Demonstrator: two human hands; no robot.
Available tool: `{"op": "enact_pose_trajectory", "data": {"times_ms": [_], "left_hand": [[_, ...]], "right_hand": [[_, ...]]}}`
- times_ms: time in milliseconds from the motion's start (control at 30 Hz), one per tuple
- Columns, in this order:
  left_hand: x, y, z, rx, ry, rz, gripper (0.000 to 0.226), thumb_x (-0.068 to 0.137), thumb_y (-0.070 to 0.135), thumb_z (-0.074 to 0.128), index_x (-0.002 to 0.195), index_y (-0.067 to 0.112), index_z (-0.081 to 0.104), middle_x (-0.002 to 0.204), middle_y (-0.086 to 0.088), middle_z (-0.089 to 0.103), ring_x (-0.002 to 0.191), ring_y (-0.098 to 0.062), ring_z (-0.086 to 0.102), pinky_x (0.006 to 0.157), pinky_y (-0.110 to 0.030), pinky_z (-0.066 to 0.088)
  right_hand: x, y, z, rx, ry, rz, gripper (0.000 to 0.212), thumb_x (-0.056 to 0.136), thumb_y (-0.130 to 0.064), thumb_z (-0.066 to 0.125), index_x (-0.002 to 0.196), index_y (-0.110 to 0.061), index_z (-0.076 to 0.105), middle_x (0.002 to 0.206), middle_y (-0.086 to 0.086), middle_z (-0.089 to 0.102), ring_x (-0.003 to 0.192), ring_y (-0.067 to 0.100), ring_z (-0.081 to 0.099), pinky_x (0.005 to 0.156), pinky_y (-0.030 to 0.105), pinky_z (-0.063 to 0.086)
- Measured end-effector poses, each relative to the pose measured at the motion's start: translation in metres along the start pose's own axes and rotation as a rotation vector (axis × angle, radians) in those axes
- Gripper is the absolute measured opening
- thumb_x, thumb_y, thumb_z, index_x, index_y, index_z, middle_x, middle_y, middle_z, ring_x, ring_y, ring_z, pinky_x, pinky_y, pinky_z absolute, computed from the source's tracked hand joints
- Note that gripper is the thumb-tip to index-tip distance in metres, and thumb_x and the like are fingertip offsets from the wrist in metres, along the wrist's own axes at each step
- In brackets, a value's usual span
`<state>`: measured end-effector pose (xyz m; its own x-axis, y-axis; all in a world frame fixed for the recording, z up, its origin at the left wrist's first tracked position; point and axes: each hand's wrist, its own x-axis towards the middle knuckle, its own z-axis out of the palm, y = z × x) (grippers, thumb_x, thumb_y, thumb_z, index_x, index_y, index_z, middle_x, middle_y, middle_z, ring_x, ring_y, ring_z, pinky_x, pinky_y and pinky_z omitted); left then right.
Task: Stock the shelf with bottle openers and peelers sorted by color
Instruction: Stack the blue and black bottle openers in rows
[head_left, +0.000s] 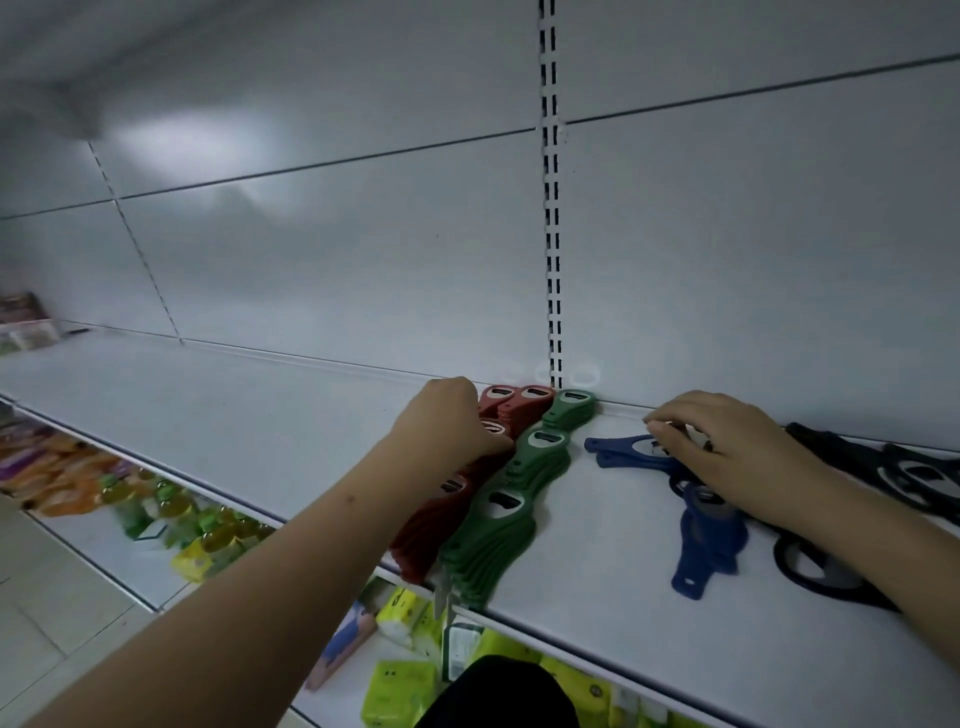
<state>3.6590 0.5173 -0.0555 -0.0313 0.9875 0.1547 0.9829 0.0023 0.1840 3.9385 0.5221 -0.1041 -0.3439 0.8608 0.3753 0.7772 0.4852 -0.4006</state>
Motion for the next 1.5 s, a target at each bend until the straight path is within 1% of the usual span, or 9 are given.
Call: {"op": "enact_pose_trajectory", "data": {"times_ms": [167, 400, 600, 700, 867, 1033, 1200, 1333, 1500], "left_hand": [[0.001, 0.007, 0.007, 0.056, -0.028, 0.001, 0.048, 0.082, 0.040, 0.071, 0.065, 0.017, 0.033, 0.068, 0.002, 0.039, 0.073, -0.021, 0.045, 0.056, -0.030, 0.033], [0.009, 0.006, 0.011, 0.062, -0.016, -0.007, 0.049, 0.080, 0.041, 0.074, 0.062, 0.016, 0.035, 0.065, 0.000, 0.043, 0.071, -0.022, 0.049, 0.055, -0.029, 0.034], [0.008, 0.008, 0.008, 0.053, -0.022, -0.023, 0.044, 0.077, 0.041, 0.074, 0.063, 0.014, 0.042, 0.067, -0.002, 0.047, 0.076, -0.024, 0.054, 0.060, -0.029, 0.039], [0.001, 0.011, -0.009, 0.046, -0.003, -0.044, 0.043, 0.079, 0.047, 0.074, 0.088, 0.008, 0.056, 0.090, -0.005, 0.060, 0.087, -0.025, 0.059, 0.067, -0.032, 0.046], [-0.028, 0.057, -0.035, -0.069, 0.302, 0.129, 0.046, 0.091, 0.043, 0.063, 0.123, 0.013, 0.050, 0.116, -0.008, 0.053, 0.103, -0.025, 0.056, 0.088, -0.035, 0.048], [-0.043, 0.118, 0.006, -0.162, 0.058, 0.395, 0.032, 0.096, 0.028, 0.059, 0.126, 0.018, 0.053, 0.117, -0.004, 0.059, 0.105, -0.021, 0.058, 0.089, -0.035, 0.049], [-0.017, 0.130, 0.049, -0.035, -0.143, 0.429, 0.059, 0.094, 0.020, 0.057, 0.148, 0.025, 0.036, 0.138, -0.009, 0.050, 0.125, -0.029, 0.050, 0.101, -0.042, 0.045], [-0.005, 0.127, 0.069, -0.114, -0.076, 0.438, 0.041, 0.096, 0.032, 0.058, 0.137, 0.032, 0.055, 0.121, -0.007, 0.057, 0.109, -0.026, 0.056, 0.093, -0.035, 0.048], [-0.005, 0.122, 0.084, -0.233, -0.031, 0.440, 0.038, 0.099, 0.036, 0.054, 0.136, 0.031, 0.054, 0.108, -0.006, 0.049, 0.106, -0.023, 0.049, 0.097, -0.038, 0.042]], "right_hand": [[-0.002, 0.005, -0.001, 0.047, 0.033, 0.012, 0.038, 0.095, -0.049, 0.040, 0.108, -0.028, 0.069, 0.100, -0.021, 0.061, 0.099, 0.000, 0.055, 0.090, 0.028, 0.048], [-0.001, 0.003, 0.001, 0.019, 0.046, -0.009, 0.032, 0.097, -0.045, 0.043, 0.107, -0.029, 0.068, 0.099, -0.018, 0.061, 0.096, 0.003, 0.054, 0.081, 0.015, 0.040], [-0.001, 0.000, -0.002, 0.021, 0.060, -0.018, 0.026, 0.100, -0.038, 0.046, 0.102, -0.025, 0.068, 0.098, -0.015, 0.060, 0.094, 0.003, 0.056, 0.086, 0.024, 0.046], [-0.002, 0.002, -0.006, 0.027, 0.082, -0.008, 0.023, 0.100, -0.037, 0.047, 0.101, -0.027, 0.067, 0.101, -0.014, 0.060, 0.095, 0.004, 0.056, 0.089, 0.026, 0.047], [0.002, 0.009, -0.026, -0.013, 0.148, 0.000, 0.028, 0.102, -0.036, 0.045, 0.110, -0.022, 0.068, 0.113, -0.007, 0.060, 0.105, 0.010, 0.052, 0.090, 0.023, 0.038], [0.004, 0.024, -0.059, -0.051, 0.118, 0.144, 0.027, 0.101, -0.031, 0.049, 0.113, -0.016, 0.068, 0.112, 0.002, 0.065, 0.106, 0.019, 0.059, 0.090, 0.029, 0.044], [-0.017, 0.032, -0.062, -0.161, -0.105, 0.110, 0.032, 0.101, -0.028, 0.053, 0.130, -0.019, 0.062, 0.126, 0.002, 0.061, 0.115, 0.017, 0.056, 0.096, 0.024, 0.039], [-0.033, 0.040, -0.046, -0.089, -0.070, 0.085, 0.029, 0.101, -0.029, 0.052, 0.128, -0.025, 0.063, 0.122, -0.005, 0.063, 0.109, 0.008, 0.056, 0.093, 0.021, 0.041], [-0.036, 0.029, -0.046, 0.010, -0.006, 0.043, 0.023, 0.099, -0.027, 0.055, 0.118, -0.026, 0.068, 0.112, -0.012, 0.068, 0.098, 0.001, 0.060, 0.088, 0.018, 0.045]]}}
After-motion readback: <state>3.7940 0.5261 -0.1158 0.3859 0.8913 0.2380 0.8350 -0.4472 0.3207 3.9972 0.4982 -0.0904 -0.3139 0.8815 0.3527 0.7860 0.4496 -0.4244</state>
